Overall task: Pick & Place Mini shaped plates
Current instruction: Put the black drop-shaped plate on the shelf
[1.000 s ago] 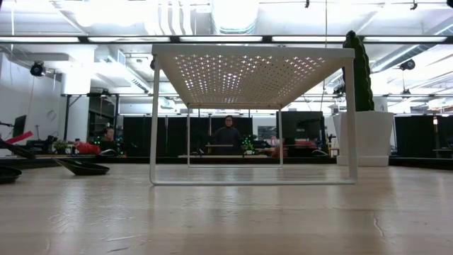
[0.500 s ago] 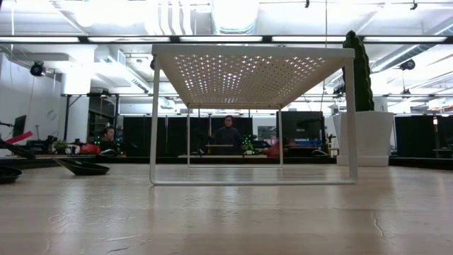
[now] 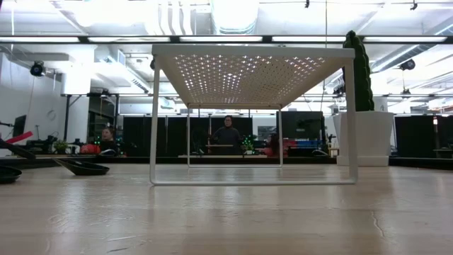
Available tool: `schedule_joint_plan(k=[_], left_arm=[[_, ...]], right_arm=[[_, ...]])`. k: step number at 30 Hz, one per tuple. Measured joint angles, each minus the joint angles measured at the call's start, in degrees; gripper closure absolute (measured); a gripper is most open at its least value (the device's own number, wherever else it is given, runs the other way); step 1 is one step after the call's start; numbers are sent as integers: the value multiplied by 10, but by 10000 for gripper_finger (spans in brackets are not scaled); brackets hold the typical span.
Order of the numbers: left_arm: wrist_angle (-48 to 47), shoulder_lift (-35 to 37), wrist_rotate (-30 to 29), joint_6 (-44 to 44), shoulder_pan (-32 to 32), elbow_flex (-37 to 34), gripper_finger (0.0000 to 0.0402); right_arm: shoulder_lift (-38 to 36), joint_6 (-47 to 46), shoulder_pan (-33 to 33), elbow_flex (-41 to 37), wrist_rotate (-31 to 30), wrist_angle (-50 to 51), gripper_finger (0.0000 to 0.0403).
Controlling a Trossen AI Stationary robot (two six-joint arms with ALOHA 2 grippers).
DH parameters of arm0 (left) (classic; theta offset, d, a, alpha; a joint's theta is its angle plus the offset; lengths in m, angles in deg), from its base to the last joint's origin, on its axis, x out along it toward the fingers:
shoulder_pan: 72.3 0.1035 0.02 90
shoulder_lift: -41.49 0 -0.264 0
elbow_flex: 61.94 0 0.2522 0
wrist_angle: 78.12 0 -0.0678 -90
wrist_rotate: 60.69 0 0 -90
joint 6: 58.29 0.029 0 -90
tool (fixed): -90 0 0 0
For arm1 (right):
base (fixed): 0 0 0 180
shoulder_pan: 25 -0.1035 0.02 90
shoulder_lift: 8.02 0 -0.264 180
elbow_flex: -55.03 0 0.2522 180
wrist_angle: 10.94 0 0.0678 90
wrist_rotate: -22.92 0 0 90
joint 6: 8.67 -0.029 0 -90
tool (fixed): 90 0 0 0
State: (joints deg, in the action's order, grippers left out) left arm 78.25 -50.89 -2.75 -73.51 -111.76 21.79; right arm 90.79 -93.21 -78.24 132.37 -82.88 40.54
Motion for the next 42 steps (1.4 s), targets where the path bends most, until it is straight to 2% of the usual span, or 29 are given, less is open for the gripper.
schedule_joint_plan(k=[6,11,20,26,30,42], left_arm=[[0,0,0,0,0,0,181],[0,0,0,0,0,0,181],[0,0,0,-2,0,0,181],[0,-1,0,33,0,0,181],[-4,0,0,62,0,0,181],[-26,-1,0,92,0,-9,181]], right_arm=[[0,-47,0,-3,11,1,348],[0,-164,0,-12,21,1,351],[0,-269,4,-15,43,-4,351],[6,-407,4,-15,11,-12,351],[7,-409,5,-15,11,-48,351],[7,-478,4,-27,-2,-37,351]])
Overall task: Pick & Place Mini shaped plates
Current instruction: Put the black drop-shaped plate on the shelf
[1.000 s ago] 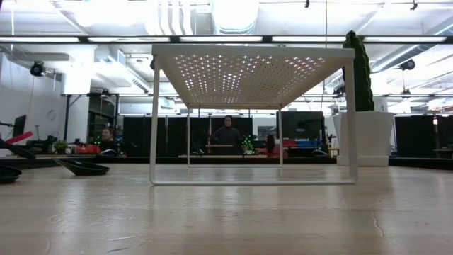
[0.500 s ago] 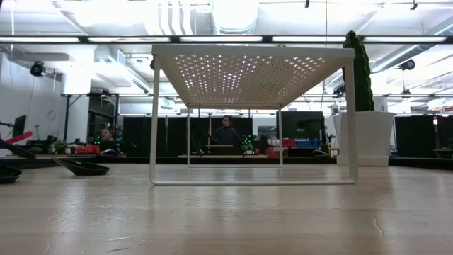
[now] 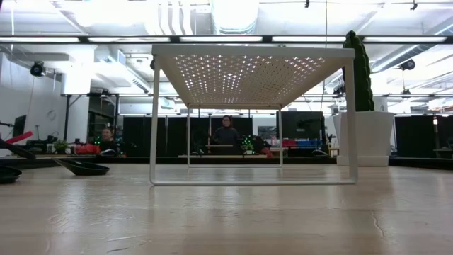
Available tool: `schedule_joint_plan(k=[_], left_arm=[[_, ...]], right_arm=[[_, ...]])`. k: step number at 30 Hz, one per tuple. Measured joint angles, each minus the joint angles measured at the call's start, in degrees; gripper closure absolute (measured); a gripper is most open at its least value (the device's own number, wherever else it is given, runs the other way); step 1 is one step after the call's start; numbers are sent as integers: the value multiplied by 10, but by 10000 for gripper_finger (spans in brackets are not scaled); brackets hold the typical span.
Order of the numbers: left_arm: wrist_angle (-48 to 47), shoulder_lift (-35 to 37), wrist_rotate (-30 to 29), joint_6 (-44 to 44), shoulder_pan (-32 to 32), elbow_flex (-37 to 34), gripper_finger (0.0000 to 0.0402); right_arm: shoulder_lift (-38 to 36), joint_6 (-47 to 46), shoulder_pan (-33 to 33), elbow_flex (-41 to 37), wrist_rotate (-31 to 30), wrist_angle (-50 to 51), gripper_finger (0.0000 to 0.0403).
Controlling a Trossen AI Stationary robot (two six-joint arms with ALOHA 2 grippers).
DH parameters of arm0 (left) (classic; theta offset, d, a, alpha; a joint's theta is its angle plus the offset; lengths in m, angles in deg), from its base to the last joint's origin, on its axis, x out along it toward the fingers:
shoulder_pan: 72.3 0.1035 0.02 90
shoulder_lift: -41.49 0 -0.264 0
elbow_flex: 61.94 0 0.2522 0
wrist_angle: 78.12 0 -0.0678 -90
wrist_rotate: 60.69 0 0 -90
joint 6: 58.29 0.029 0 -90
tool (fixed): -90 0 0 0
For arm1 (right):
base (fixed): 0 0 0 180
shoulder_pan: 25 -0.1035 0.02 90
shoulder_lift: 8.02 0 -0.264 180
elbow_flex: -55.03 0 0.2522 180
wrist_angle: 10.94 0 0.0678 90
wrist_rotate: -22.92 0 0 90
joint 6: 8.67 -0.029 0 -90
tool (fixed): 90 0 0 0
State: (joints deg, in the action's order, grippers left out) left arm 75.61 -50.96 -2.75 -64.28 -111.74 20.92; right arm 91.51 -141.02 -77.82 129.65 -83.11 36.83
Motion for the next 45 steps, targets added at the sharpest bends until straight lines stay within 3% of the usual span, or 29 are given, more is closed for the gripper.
schedule_joint_plan(k=[21,30,45], left_arm=[[9,0,0,2,0,-20,181],[10,0,0,-1,0,-20,181],[10,0,0,-5,0,-27,181]], right_arm=[[-11,13,9,-40,54,16,351],[-17,-6,13,-40,62,97,351],[-17,7,45,-47,56,86,351]])
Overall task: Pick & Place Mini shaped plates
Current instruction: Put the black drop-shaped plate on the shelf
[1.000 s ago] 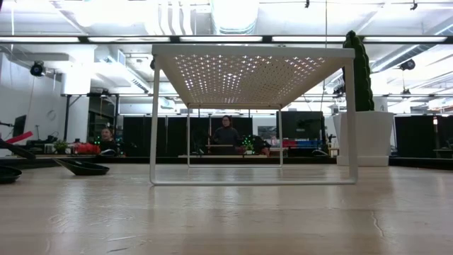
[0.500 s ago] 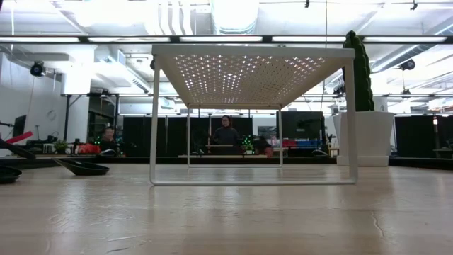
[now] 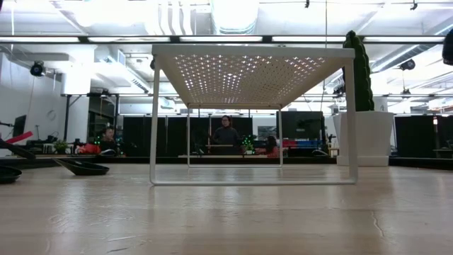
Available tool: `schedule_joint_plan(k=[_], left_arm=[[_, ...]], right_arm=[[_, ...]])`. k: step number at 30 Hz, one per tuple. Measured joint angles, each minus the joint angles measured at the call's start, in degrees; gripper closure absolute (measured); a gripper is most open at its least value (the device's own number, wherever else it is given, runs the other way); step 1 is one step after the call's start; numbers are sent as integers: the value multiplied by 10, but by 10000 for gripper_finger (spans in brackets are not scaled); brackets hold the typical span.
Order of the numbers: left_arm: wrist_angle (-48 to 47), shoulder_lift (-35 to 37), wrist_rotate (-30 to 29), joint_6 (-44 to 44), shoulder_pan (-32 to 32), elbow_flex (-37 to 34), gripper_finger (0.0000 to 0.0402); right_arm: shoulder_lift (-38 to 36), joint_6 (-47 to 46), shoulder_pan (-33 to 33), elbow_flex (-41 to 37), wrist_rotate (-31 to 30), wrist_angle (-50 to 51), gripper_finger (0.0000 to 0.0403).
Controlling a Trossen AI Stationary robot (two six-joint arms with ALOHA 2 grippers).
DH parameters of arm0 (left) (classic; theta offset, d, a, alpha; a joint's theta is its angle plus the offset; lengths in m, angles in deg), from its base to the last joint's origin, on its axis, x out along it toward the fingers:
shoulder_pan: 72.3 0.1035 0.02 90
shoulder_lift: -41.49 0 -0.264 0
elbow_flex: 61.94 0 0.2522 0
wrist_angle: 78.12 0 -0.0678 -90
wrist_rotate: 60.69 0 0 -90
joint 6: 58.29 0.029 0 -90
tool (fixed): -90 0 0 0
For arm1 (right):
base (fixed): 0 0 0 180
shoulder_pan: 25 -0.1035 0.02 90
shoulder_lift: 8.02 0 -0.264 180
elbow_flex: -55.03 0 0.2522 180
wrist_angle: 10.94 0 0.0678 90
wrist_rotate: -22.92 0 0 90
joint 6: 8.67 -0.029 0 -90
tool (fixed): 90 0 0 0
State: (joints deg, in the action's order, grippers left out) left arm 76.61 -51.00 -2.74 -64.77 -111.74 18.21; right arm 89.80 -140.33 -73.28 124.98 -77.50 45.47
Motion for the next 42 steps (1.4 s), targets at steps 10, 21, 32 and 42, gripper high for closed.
schedule_joint_plan(k=[10,21,32,42], left_arm=[[0,0,0,-1,0,0,181],[0,0,0,-9,0,0,181],[0,0,0,-10,0,0,181],[2,0,0,39,2,0,181]], right_arm=[[-1,1,0,-13,4,-20,351],[-1,4,1,-31,4,-56,351],[-1,66,1,-31,4,-55,394],[-6,245,3,-19,0,-54,394]])
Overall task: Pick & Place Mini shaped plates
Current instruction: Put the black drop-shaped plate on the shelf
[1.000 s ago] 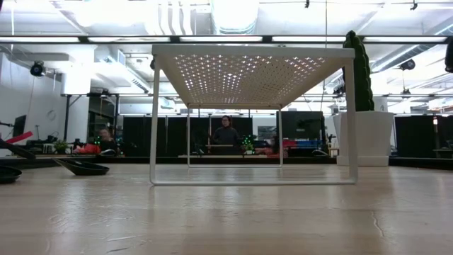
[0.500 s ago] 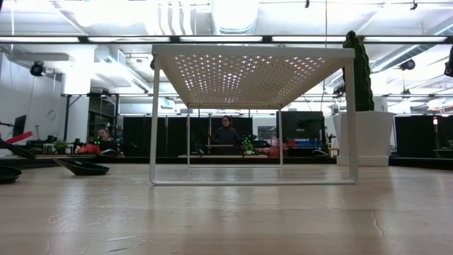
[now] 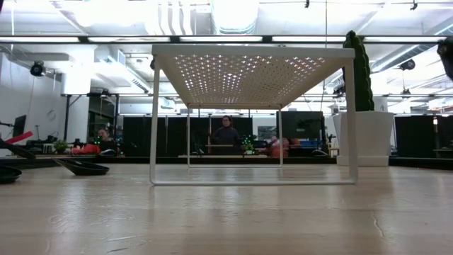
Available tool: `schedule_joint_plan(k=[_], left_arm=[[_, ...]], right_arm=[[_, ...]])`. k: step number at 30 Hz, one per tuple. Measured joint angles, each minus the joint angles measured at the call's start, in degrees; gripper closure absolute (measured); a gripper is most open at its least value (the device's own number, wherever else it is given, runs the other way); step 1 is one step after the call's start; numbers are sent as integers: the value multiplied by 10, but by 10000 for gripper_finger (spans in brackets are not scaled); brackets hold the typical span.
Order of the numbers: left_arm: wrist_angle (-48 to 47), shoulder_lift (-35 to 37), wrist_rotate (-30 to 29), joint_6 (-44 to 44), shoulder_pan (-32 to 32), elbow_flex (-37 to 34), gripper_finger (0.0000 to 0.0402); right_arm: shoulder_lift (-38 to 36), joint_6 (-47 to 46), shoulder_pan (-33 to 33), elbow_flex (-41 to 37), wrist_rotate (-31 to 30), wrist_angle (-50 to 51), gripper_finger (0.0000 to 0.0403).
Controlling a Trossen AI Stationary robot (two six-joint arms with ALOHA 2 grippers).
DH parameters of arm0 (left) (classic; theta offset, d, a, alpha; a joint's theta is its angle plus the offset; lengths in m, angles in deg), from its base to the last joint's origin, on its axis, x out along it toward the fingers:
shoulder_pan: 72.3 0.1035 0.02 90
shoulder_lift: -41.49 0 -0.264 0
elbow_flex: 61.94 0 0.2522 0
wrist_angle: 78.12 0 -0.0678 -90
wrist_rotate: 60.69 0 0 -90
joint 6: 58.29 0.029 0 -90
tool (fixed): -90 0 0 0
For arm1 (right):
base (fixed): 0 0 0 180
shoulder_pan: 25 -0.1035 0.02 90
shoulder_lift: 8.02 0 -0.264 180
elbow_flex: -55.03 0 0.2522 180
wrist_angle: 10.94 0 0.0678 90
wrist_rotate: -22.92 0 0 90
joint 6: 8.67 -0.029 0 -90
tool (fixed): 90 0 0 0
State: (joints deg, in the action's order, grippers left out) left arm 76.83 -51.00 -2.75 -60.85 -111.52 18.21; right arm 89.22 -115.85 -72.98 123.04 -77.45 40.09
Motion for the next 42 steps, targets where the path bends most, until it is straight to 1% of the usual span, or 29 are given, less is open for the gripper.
schedule_joint_plan(k=[4,7,9,12,14,17,19,24,29,32,37,42], left_arm=[[3,0,0,8,0,0,181],[10,0,0,8,0,0,181],[15,0,0,8,0,0,181],[17,0,0,5,1,0,181],[18,0,0,5,1,0,181],[17,0,0,7,1,0,181],[17,0,0,12,1,0,181],[18,0,0,21,1,0,181],[18,0,3,18,1,0,181],[18,0,17,18,1,0,181],[18,0,19,26,1,0,181],[19,0,19,30,1,0,181]], right_arm=[[-15,86,9,13,-1,2,394],[-29,173,21,28,-2,7,394],[-40,212,31,43,-2,32,394],[-55,293,50,72,-2,72,395],[-64,355,65,97,-2,93,395],[-69,473,86,144,-2,120,395],[-69,533,104,180,-3,154,395],[-64,664,151,255,-13,230,395],[-65,772,192,319,-16,267,395],[-64,859,217,355,-17,283,395],[-64,993,261,384,-18,289,395],[-64,1153,306,384,-18,285,395]])
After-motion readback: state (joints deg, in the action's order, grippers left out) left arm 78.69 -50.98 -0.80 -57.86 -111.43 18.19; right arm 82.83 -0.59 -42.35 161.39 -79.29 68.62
